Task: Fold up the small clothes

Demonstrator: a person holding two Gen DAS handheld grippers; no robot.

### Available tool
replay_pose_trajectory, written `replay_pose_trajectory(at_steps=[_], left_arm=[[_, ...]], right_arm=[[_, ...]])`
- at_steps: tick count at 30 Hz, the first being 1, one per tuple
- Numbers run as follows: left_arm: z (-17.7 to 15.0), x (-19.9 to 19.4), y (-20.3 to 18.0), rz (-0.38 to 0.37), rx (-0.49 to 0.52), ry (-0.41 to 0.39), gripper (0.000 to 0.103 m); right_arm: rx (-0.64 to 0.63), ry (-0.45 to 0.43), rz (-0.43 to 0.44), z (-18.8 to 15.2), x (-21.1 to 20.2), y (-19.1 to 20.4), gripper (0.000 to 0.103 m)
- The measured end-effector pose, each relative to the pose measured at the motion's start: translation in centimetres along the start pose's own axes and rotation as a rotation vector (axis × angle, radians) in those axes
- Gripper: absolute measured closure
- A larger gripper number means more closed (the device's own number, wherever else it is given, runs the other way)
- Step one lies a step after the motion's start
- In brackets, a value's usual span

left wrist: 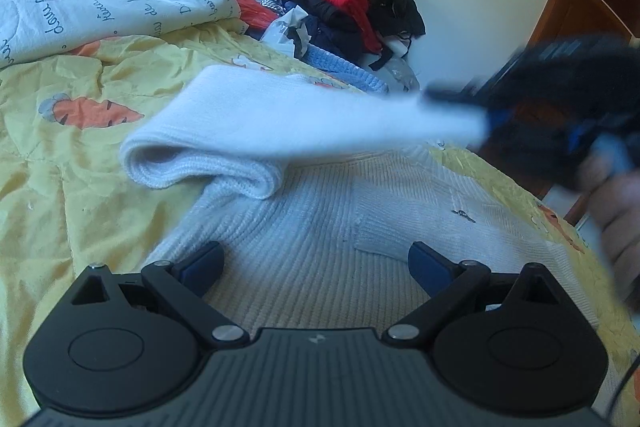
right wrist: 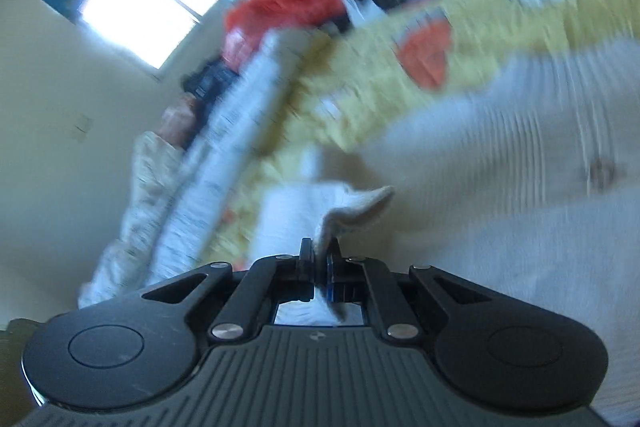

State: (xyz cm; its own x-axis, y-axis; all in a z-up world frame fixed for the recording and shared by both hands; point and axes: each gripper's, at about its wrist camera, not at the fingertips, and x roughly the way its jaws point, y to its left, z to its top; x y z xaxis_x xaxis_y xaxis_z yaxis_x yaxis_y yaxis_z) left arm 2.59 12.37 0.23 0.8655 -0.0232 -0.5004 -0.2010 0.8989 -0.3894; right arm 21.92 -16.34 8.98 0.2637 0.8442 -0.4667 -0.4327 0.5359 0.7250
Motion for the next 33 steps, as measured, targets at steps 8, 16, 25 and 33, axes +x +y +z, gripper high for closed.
replay_pose_trajectory(at_steps=[8, 16, 25, 33], left_arm=[[-0.1, 0.0, -0.1, 0.007, 0.007, 0.003, 0.003], [-0.1, 0.0, -0.3, 0.015, 0.016, 0.005, 0.003], [-0.1, 0.0, -0.5, 0.027, 0.03, 0.009, 0.003], [-0.1, 0.0, -0.6, 0.029, 0.033, 0.01, 0.003]], right_arm=[[-0.072, -0.136, 0.062, 3.7, -9.7, 1.7, 0.093], [0.04, -0.268, -0.075, 4.1, -18.1, -6.5, 0.093], [0.131, -0.216, -0.222, -0.2, -17.2, -13.3, 0.092], [0.203, -0.179, -0.304, -3.6, -16.9, -17.0, 0.092]])
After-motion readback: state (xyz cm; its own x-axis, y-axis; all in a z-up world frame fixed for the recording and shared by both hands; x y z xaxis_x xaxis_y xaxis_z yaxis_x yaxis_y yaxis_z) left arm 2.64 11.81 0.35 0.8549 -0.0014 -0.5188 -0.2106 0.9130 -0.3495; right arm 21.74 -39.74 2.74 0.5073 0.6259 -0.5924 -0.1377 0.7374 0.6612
